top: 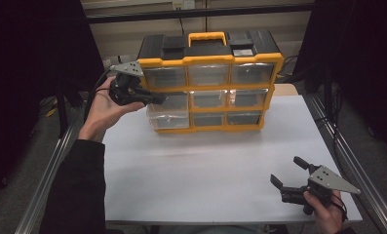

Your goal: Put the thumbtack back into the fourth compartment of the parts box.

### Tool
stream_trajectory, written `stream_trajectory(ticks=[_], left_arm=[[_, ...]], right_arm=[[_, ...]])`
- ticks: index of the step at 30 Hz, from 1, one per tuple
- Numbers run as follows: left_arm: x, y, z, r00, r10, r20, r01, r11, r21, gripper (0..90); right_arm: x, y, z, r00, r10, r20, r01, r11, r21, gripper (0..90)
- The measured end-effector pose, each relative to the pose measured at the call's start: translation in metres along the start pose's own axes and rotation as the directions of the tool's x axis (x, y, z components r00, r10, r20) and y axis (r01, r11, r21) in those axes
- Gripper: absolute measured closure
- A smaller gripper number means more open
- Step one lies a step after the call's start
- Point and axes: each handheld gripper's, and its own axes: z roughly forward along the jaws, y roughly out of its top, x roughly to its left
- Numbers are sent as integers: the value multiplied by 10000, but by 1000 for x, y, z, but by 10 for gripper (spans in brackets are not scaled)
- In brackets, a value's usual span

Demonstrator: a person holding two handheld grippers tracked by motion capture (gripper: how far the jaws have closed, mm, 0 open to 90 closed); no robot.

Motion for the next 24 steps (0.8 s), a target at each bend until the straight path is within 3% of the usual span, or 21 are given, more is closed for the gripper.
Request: stream_trajectory(ticks=[4, 10, 15, 24], left_arm=[[6, 0, 6, 10000, -14, -55, 15, 9997, 236, 855], [10, 6, 19, 9997, 230, -24, -226, 9950, 973, 854], [21, -1, 30, 9999, -137, -75, 146, 9902, 1387, 854], [26, -6, 36, 9995, -314, -62, 320, 9846, 1721, 853]], right_arm=[[0, 0, 1, 10000, 10, 19, -10, 10000, -48, 5], [0, 0, 0, 10000, -16, 24, 16, 10000, 27, 5], [0, 0, -1, 10000, 32, 1, -32, 10000, 2, 5], [0, 0, 0, 10000, -9, -6, 9, 10000, 20, 5]])
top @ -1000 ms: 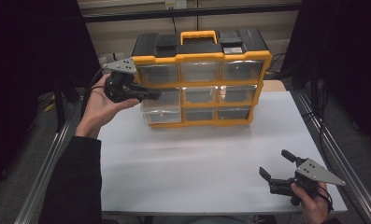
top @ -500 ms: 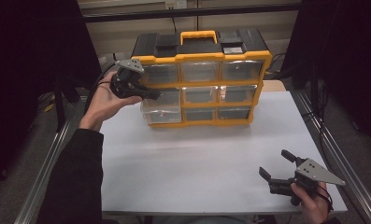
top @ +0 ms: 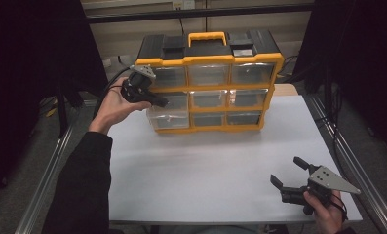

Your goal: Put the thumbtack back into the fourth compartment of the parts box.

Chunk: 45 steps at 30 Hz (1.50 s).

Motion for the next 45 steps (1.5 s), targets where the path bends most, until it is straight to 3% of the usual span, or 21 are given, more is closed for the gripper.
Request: stream_trajectory(ticks=[4, 14, 24, 29, 31, 35, 40, 42, 44, 45], left_arm=[[1, -3, 4, 9998, -205, -56, 206, 9997, 147, 853], [4, -4, 14, 9999, -143, 87, 138, 9983, 570, 852], [5, -9, 20, 9989, -469, 54, 465, 9974, 555, 850], [5, -9, 19, 9993, -350, 98, 345, 9980, 533, 848], [4, -9, 20, 9981, -592, 154, 584, 9973, 445, 846], [7, -10, 20, 9990, -415, 161, 405, 9977, 541, 836], [5, -10, 20, 9974, -701, 189, 696, 9972, 263, 765], [5, -10, 18, 9984, -541, 161, 535, 9978, 389, 754], [3, -11, 17, 9970, -758, 145, 755, 9970, 148, 736], [4, -10, 15, 9983, -562, 174, 559, 9982, 197, 721]], right_arm=[[0, 0, 0, 10000, 30, 14, -30, 10000, 22, 5], [0, 0, 0, 10000, 38, 2, -38, 10000, 37, 4], [0, 0, 1, 10000, 54, 15, -54, 10000, 39, 4], [0, 0, 1, 10000, 44, 20, -45, 10000, 24, 4], [0, 0, 1, 10000, 43, 22, -43, 10000, 26, 5], [0, 0, 1, 10000, 65, -3, -65, 10000, 11, 4], [0, 0, 0, 10000, 62, 12, -62, 10000, 29, 4], [0, 0, 0, 10000, 78, 35, -78, 10000, 32, 4], [0, 0, 0, 10000, 70, 21, -70, 10000, 28, 5], [0, 0, 0, 10000, 62, 35, -62, 10000, 27, 4]])
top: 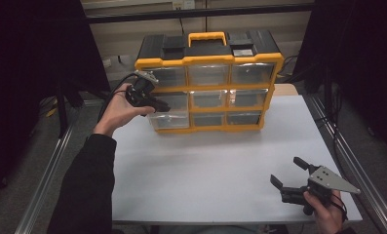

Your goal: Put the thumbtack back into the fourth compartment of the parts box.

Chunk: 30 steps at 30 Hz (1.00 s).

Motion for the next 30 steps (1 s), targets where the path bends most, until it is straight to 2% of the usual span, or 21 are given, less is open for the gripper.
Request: stream_trajectory(ticks=[2, 3, 4, 5, 6, 7, 8, 10, 12, 14, 16, 17, 18, 19, 20, 21, 22, 24, 27, 30], left_arm=[[-1, -1, -2, 9997, -213, 148, 217, 9992, -329, 715], [-3, 0, -3, 9992, -394, 88, 398, 9974, -600, 717], [-2, 0, -5, 9997, -258, 54, 261, 9982, -540, 703], [-3, 0, -6, 9992, -408, 18, 408, 9958, -816, 682], [-3, 0, -8, 9997, -219, -65, 213, 9964, -820, 661], [-5, 0, -8, 9991, -411, -70, 401, 9935, -1069, 640], [-5, 0, -10, 9994, -345, -60, 336, 9929, -1139, 621], [-8, -1, -12, 9984, -539, -175, 507, 9879, -1464, 577], [-9, -2, -15, 9987, -499, -82, 479, 9854, -1632, 557], [-12, -2, -18, 9977, -546, -413, 457, 9806, -1907, 479], [-15, -2, -20, 9965, -694, -471, 568, 9714, -2307, 382], [-15, -3, -21, 9969, -592, -517, 456, 9715, -2326, 335], [-16, -3, -22, 9957, -604, -703, 418, 9697, -2407, 307], [-17, -4, -22, 9954, -671, -677, 482, 9671, -2497, 250], [-18, -5, -23, 9940, -583, -929, 331, 9669, -2530, 216], [-19, -6, -23, 9932, -579, -1006, 296, 9644, -2629, 194], [-20, -7, -25, 9934, -448, -1058, 131, 9589, -2834, 171], [-23, -11, -27, 9909, -482, -1258, 45, 9452, -3266, 125], [-31, -18, -27, 9886, -403, -1449, -141, 9343, -3561, 76], [-35, -26, -28, 9884, -631, -1383, 12, 9128, -4085, 55]], right_arm=[[0, 0, 0, 10000, 8, -10, -8, 10000, -1, 4], [0, 0, 0, 10000, 13, -14, -13, 10000, -4, 4], [0, 0, 0, 10000, 20, -21, -20, 10000, -9, 4], [0, 0, 0, 10000, 30, -33, -30, 10000, -22, 4], [0, 0, 0, 10000, 30, -5, -30, 10000, -32, 4], [0, 0, 0, 10000, 28, -36, -28, 10000, -36, 4], [0, 0, 0, 10000, 26, -38, -26, 10000, -41, 4], [0, 0, 0, 10000, 37, -15, -37, 10000, -54, 4], [0, 0, 0, 10000, 18, 10, -18, 10000, 0, 4], [0, 0, 0, 10000, 14, 36, -14, 10000, 8, 4], [0, 0, 0, 10000, 5, 28, -5, 10000, 9, 4], [0, 0, 0, 10000, 26, 19, -26, 10000, 12, 5], [0, 0, 0, 10000, 21, 15, -21, 10000, 3, 4], [0, 0, 0, 10000, 17, 10, -17, 10000, 2, 4], [0, 0, 0, 10000, 19, 10, -19, 10000, 2, 4], [0, 0, 0, 10000, 15, 10, -15, 10000, -1, 4], [0, 0, 0, 10000, 17, 5, -17, 10000, 3, 4], [0, 0, 0, 10000, 17, 2, -17, 10000, 0, 4], [0, 0, 0, 10000, 39, 20, -39, 10000, 10, 4], [0, 0, 0, 10000, 0, 19, 0, 10000, 2, 4]])
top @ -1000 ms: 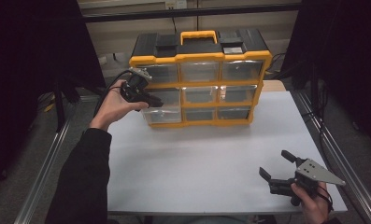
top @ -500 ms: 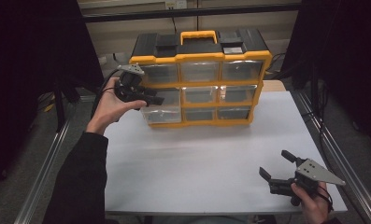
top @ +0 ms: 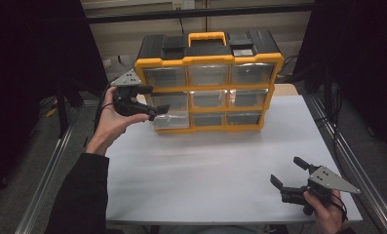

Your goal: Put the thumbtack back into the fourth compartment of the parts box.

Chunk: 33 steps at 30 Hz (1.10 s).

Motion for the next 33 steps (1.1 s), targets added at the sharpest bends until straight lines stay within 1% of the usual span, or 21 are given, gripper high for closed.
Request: stream_trajectory(ticks=[1, 2, 3, 7, 11, 12, 14, 16, 18, 19, 21, 23, 24, 25, 26, 27, 29, 30, 31, 32, 33], left_arm=[[0, -3, -2, 10000, 32, -44, -33, 9999, -114, 45], [-2, -6, -4, 9998, -20, -203, 14, 9996, -283, 32], [-3, -8, -5, 9995, 77, -313, -86, 9996, -268, 27], [-6, -20, -9, 9996, 32, -280, -46, 9987, -504, 24], [-13, -32, -14, 9981, -12, -610, -34, 9972, -749, 28], [-15, -36, -16, 9986, 91, -522, -143, 9949, -997, 29], [-18, -43, -18, 9988, -56, -486, 4, 9944, -1057, 24], [-23, -49, -17, 9983, 100, -574, -148, 9963, -847, 29], [-27, -55, -17, 9987, 143, -493, -182, 9966, -804, 31], [-28, -59, -17, 9988, 118, -472, -159, 9960, -881, 32], [-31, -68, -17, 9984, -84, -559, 28, 9950, -994, 32], [-32, -77, -16, 9971, -112, -751, 39, 9952, -974, 33], [-32, -80, -16, 9970, -156, -752, 78, 9947, -1026, 32], [-35, -85, -15, 9957, -74, -920, -44, 9919, -1269, 33], [-38, -89, -14, 9953, -48, -966, -103, 9878, -1555, 32], [-39, -91, -14, 9957, 50, -926, -197, 9872, -1580, 32], [-42, -95, -12, 9956, 39, -934, -189, 9869, -1604, 32], [-44, -98, -11, 9951, -134, -978, -36, 9851, -1719, 32], [-46, -102, -9, 9962, -178, -857, 27, 9849, -1731, 32], [-45, -104, -7, 9972, -71, -741, -59, 9848, -1736, 32], [-47, -107, -5, 9960, -103, -885, -48, 9855, -1696, 32]], right_arm=[[0, 0, 0, 10000, -3, 6, 3, 10000, -6, 4], [0, 0, 0, 10000, 11, -1, -11, 10000, 3, 4], [0, 0, 0, 10000, 7, 11, -7, 10000, 4, 4], [0, 0, 0, 10000, 12, 19, -12, 10000, 9, 4], [0, 0, 0, 10000, 37, 12, -37, 10000, 8, 4], [0, 0, 0, 10000, 23, 3, -23, 10000, 1, 4], [0, 0, 0, 10000, 41, 35, -41, 10000, 1, 5], [0, 0, 0, 10000, 21, 20, -21, 10000, 9, 4], [0, 0, 0, 10000, 20, 15, -20, 10000, -4, 5], [0, 0, 0, 10000, 27, 15, -27, 10000, 3, 5], [0, 0, 0, 10000, 20, 21, -20, 10000, 13, 4], [0, 0, 0, 10000, 17, 14, -17, 10000, 13, 5], [0, 0, 0, 10000, 17, 17, -17, 10000, 13, 5], [0, 0, 0, 10000, 19, 17, -19, 10000, 8, 5], [0, 0, 0, 10000, 18, 20, -18, 10000, 2, 4], [0, 0, 0, 10000, 20, 13, -20, 10000, 8, 5], [0, 0, 0, 10000, 18, 18, -18, 10000, 10, 4], [0, 0, 0, 10000, 22, 13, -22, 10000, 8, 4], [0, 0, 0, 10000, 7, 9, -7, 10000, -2, 4], [0, 0, 0, 10000, -6, 5, 6, 10000, -10, 4], [0, 0, 0, 10000, 3, 12, -3, 10000, -7, 4]])
